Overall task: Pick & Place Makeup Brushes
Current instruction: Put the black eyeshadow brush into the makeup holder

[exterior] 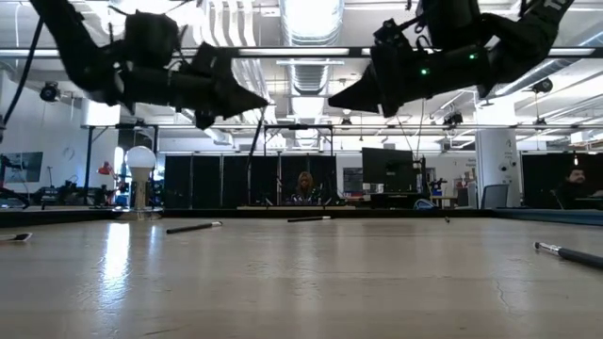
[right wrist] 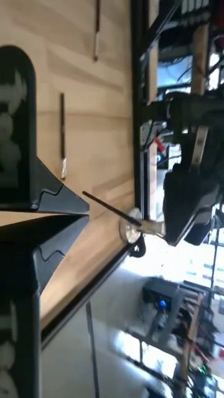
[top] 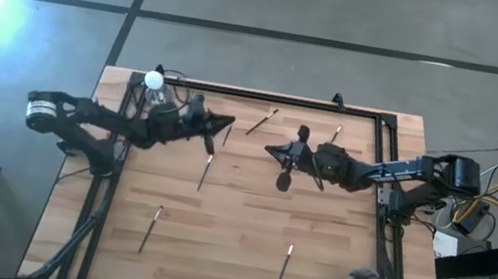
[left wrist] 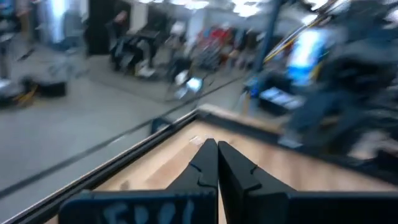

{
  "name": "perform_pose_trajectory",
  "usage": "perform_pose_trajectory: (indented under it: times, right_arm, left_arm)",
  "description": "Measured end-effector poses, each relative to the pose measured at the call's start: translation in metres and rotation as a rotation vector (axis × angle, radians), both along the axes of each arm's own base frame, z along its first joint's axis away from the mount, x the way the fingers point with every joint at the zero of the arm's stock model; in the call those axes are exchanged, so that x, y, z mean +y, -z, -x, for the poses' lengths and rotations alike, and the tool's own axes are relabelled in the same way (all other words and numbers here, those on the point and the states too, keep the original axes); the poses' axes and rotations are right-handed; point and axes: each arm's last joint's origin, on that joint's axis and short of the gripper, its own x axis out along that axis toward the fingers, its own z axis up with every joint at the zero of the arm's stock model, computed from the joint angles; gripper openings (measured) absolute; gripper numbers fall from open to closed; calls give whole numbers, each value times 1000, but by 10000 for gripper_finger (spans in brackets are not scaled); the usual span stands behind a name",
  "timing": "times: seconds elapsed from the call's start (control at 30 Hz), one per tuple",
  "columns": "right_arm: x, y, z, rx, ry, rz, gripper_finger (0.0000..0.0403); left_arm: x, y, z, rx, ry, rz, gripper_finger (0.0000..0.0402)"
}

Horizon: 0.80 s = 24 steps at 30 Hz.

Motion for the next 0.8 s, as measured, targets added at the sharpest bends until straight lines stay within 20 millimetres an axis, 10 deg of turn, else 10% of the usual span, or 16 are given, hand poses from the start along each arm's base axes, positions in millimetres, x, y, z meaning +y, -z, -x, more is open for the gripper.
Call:
perform_pose_trajectory:
  times: [0.37, 0.8]
  right_arm:
    - [-6, -2, -49, -19, -35, -73, 98]
    - [1, -13, -54, -123, -215, -108, 171]
  left_arm:
    - [-42, -10, -11, -95, 219, -16, 0]
    - [-59, -23, -19, -143, 282, -53, 0]
